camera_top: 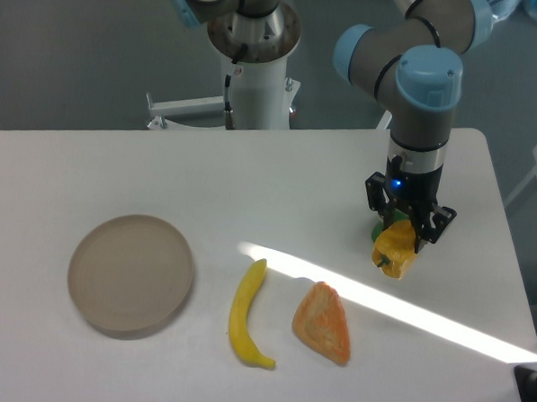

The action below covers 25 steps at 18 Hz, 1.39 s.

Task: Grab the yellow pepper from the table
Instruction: 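Carry the held yellow pepper up and away from the orange slice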

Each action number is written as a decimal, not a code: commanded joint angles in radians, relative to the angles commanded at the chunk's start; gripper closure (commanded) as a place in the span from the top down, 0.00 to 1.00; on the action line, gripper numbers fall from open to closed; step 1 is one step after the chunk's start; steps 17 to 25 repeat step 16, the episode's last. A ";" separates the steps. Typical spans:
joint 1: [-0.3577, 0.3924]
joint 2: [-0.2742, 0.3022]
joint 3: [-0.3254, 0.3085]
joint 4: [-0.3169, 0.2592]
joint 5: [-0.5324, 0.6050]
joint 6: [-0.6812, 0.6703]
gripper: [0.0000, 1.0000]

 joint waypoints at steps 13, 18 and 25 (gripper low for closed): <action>-0.002 -0.008 0.012 0.005 0.000 -0.005 0.47; -0.002 -0.011 0.014 0.006 0.000 -0.005 0.47; -0.002 -0.011 0.014 0.006 0.000 -0.005 0.47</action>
